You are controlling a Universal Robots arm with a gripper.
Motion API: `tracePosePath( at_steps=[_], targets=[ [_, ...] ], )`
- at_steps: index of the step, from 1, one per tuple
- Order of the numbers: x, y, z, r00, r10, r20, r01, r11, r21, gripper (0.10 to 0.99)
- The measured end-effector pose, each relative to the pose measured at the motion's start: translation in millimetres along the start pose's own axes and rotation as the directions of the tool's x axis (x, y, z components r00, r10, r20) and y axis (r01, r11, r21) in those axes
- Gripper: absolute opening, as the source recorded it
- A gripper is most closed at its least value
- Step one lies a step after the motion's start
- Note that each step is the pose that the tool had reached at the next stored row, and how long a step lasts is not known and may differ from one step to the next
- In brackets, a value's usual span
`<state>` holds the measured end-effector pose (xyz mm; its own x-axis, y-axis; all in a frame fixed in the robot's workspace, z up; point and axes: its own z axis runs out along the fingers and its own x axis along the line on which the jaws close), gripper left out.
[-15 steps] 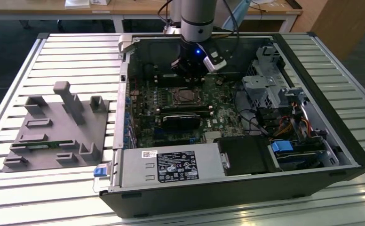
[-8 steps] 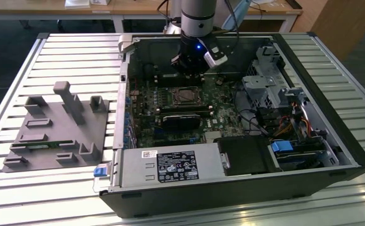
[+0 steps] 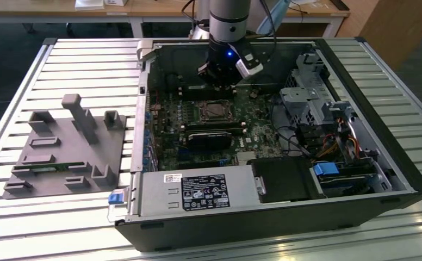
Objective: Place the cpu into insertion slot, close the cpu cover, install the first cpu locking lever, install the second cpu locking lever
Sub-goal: 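Install the first cpu locking lever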
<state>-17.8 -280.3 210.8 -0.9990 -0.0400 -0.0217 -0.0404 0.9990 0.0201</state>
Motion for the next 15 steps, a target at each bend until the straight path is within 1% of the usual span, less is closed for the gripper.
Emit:
tracePosePath(
  at_steps=[15],
  targets=[
    [0.2,-5.0,-0.1,1.0,0.0,0.0,0.0,1.0,0.0,0.106]
  ],
)
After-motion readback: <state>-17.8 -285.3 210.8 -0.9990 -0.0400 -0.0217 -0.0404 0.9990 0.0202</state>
